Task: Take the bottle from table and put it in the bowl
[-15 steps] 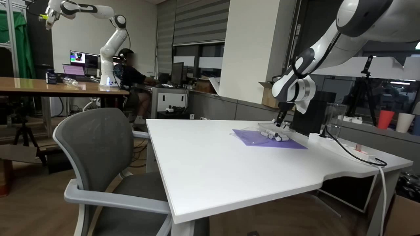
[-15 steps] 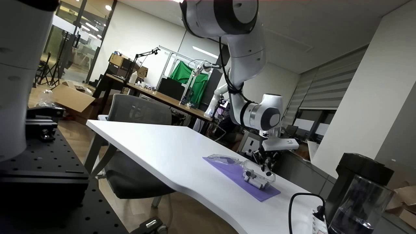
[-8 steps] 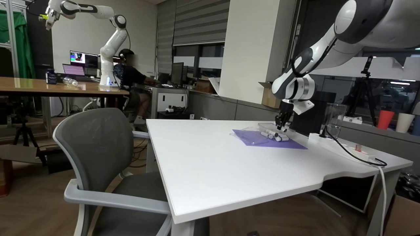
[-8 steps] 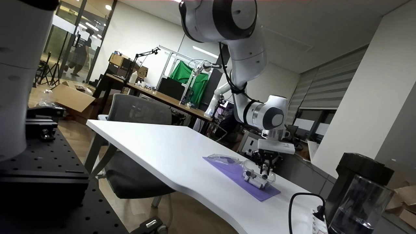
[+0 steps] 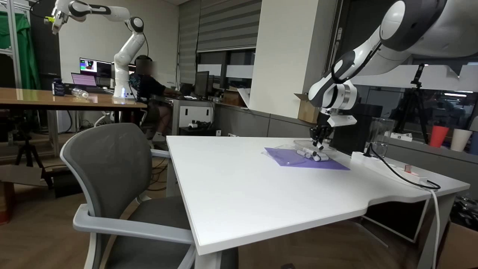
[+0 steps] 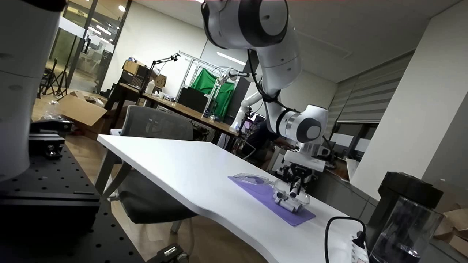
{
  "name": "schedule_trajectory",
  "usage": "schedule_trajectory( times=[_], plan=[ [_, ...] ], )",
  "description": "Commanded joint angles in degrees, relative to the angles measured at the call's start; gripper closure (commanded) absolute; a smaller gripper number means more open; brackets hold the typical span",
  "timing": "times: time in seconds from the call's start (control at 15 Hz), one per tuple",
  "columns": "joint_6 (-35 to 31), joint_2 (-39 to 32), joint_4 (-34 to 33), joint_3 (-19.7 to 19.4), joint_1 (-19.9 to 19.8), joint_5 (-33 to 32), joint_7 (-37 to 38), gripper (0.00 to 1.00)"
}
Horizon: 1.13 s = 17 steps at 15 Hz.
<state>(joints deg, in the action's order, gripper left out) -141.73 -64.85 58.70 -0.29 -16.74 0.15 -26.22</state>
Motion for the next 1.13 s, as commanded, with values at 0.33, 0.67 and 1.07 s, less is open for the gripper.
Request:
schedule_trajectory(
  times=[0.33,0.67,1.07],
  plan=[
    [8.59,-1.09,-7.07,2.29,-1.53,3.74,4.26,0.14],
    [12.93,2.54,-7.12,3.47,-0.69,3.68,0.13,0.00],
    [13.72,3.97,-6.51,3.00,0.50,3.21,0.33,0.00]
  ],
)
